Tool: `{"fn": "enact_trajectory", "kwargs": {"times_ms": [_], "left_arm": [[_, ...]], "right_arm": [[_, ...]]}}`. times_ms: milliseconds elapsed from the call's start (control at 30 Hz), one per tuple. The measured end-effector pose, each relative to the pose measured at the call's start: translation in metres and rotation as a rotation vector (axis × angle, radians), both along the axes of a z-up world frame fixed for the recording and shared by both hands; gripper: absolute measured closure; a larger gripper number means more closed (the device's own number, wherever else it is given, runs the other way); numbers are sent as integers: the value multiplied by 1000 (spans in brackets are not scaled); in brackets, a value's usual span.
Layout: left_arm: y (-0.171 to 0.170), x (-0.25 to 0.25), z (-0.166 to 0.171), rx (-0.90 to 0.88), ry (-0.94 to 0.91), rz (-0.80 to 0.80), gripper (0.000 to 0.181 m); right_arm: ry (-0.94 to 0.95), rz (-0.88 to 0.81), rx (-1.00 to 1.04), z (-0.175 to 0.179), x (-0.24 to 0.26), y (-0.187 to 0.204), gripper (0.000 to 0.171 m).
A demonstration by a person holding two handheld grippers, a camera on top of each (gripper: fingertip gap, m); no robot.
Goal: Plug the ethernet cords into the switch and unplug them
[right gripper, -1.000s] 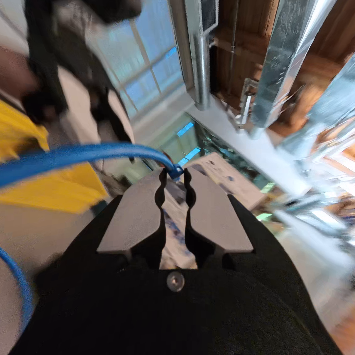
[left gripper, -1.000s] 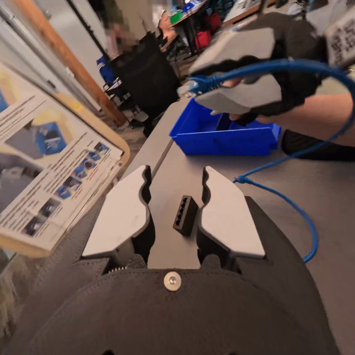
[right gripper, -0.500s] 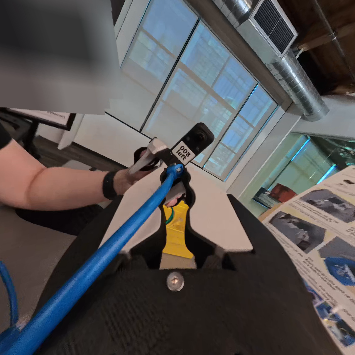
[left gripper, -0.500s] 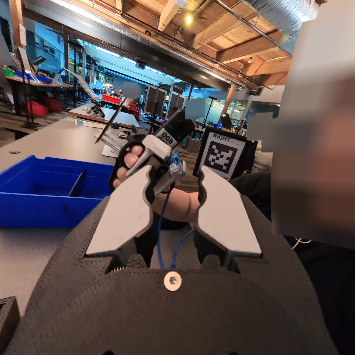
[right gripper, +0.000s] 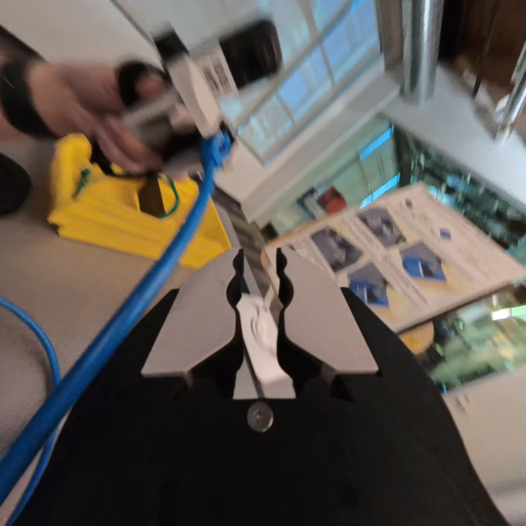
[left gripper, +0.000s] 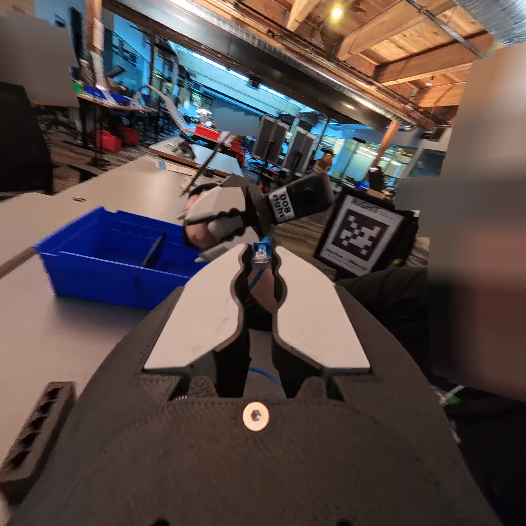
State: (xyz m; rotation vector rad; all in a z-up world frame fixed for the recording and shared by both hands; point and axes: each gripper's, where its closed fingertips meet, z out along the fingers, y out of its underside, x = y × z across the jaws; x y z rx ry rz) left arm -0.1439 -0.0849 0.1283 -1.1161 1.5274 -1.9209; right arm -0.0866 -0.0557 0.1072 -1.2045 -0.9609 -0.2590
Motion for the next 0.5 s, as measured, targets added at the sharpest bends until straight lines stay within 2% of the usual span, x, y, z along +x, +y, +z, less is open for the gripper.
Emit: {"fn": "enact_trajectory", "kwargs": {"times_ms": [33,100,133,200,267,333,400,433,500], "left_arm": [[7,0,1,29,-9,56,169],[19,-1,4,80,-32,147,169],[23,-2,6,94,-41,177,170],[29,-3,8,111,-41,221,169],[30,-3,9,128,-53,237,169],[32,-3,11,133,-62,254,169],[32,-4,14,135,-76,263,169],[31,-5,16,133,-84,262,169],[26,-10,22,135,-101,252,169]], "right_arm": [[15,-69,-57,-2,21,4,152],[178,-153,-82,18,55,0,154],[296,-114,-66,37,58,-12,157],[495,124,-36,76,28,-50,160],[574,398,-85,94,-24,-85,157],[638,596,-186,92,-72,-101,150],[759,739,-301,78,-110,-98,145],[823,779,-341,69,-124,-91,144],[927,751,-415,39,-143,-64,143]]}}
